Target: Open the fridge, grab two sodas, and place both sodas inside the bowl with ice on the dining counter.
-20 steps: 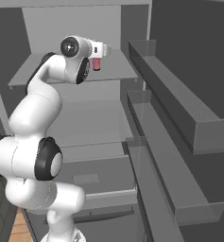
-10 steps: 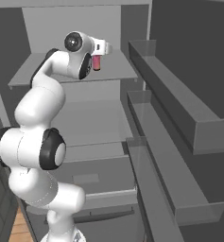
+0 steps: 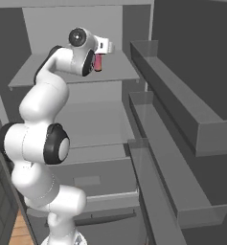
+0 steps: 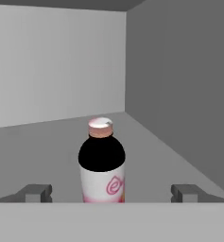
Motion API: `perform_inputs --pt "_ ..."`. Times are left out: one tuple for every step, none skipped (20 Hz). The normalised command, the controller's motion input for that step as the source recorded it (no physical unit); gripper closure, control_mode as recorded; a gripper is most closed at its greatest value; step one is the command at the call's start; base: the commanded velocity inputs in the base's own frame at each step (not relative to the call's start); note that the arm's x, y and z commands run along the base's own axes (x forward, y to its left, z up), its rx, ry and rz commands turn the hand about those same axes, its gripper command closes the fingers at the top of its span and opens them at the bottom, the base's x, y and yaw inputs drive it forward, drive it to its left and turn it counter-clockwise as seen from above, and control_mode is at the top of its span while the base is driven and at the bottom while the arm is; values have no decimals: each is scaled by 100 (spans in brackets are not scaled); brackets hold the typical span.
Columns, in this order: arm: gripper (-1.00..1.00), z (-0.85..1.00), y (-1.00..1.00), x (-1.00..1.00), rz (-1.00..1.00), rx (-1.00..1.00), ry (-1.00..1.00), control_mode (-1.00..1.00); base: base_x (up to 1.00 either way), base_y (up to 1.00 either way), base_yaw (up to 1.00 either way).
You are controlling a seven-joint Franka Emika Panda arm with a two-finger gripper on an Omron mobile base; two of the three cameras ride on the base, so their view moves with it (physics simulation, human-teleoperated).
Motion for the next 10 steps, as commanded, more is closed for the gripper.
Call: perform_inputs --pt "-100 -10 0 13 0 -2 7 -100 0 0 0" --pt "-100 -12 0 11 0 -3 6 -100 0 0 0" --pt "-100 -12 0 10 0 -2 6 -100 0 0 0" --pt "-100 -12 0 11 0 -3 7 -100 0 0 0" --pt "-100 -10 0 8 0 -2 7 -100 0 0 0" --pt "-100 -10 0 8 0 -2 7 -100 0 0 0" --pt "-100 -9 1 8 0 -1 7 -100 0 0 0" --pt "-100 -8 3 9 0 -1 6 -100 0 0 0" --pt "-100 -8 4 10 0 0 5 -100 0 0 0" --pt "-100 -9 3 9 0 0 5 -100 0 0 0"
